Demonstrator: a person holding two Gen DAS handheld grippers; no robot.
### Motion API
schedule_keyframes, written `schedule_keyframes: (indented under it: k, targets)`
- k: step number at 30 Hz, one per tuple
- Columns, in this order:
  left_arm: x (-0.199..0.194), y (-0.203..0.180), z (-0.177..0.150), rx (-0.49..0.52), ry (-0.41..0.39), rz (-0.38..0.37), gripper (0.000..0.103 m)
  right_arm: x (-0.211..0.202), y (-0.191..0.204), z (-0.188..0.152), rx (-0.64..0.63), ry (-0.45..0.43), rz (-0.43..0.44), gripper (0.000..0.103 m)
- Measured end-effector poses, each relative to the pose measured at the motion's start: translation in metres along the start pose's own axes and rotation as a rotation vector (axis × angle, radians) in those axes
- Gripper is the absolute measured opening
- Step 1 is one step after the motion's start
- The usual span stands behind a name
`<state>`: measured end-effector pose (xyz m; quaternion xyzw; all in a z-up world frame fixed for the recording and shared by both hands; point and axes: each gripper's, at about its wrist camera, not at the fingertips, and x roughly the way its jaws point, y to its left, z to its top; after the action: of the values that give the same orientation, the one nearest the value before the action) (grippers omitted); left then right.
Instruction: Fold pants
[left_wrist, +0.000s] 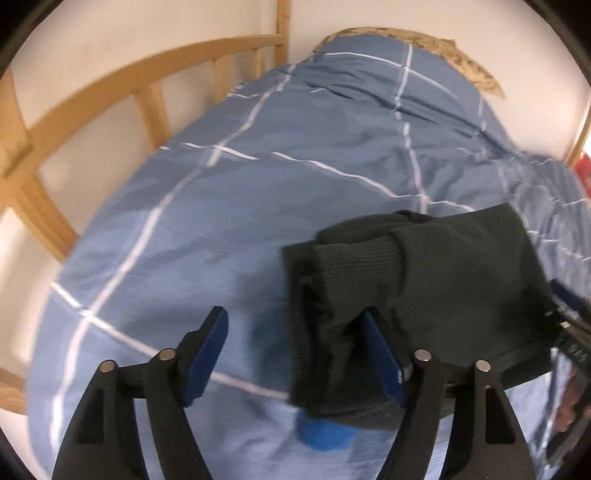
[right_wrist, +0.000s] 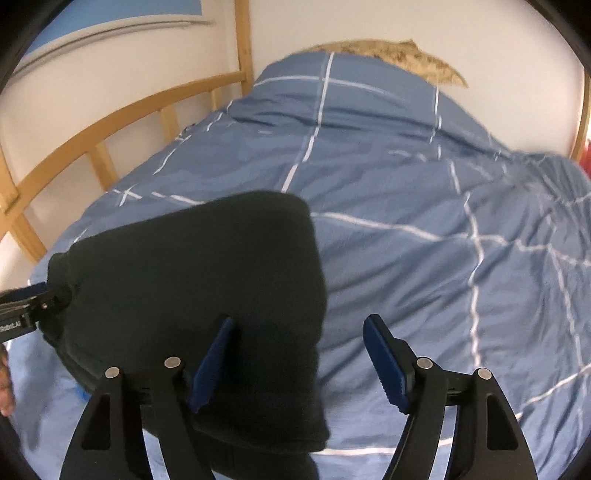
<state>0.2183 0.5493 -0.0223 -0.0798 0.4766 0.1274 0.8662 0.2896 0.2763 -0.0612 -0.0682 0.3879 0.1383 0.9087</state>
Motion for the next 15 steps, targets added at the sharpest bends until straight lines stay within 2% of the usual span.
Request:
schedule_keyframes:
  k: [3, 4, 6, 7, 9, 11, 13, 15]
  targets:
    - [-0.015, 0.004, 0.003, 0.016, -0.023, 0.101, 0.078, -0.006, 0.002, 0.008, -0.029, -0.027, -0.046, 0.073]
    - [-0.021, 0.003, 0.004, 0.028, -0.036, 0.156, 0.077, -0.006, 0.003, 0.012, -0.048, -0.034, -0.048, 0.073]
    - [-0.033, 0.001, 0.006, 0.038, -0.089, 0.216, 0.077, -0.006, 0.005, 0.020, -0.066, -0.042, -0.040, 0.073]
    - [-0.038, -0.001, 0.007, 0.036, -0.109, 0.209, 0.077, -0.004, 0.004, 0.025, -0.063, -0.048, -0.025, 0.073]
    - [-0.047, -0.006, 0.010, 0.024, -0.137, 0.129, 0.077, -0.001, 0.000, 0.034, -0.042, -0.053, 0.006, 0.073]
    - [-0.047, -0.011, 0.015, 0.012, -0.151, 0.100, 0.077, 0.005, -0.004, 0.042, -0.024, -0.052, 0.018, 0.073]
    - [-0.034, -0.013, 0.021, -0.005, -0.123, 0.087, 0.077, 0.014, -0.004, 0.049, -0.021, -0.031, 0.034, 0.073]
    - [-0.014, -0.010, 0.025, -0.036, -0.064, 0.095, 0.077, 0.027, -0.004, 0.056, -0.037, -0.005, 0.005, 0.073]
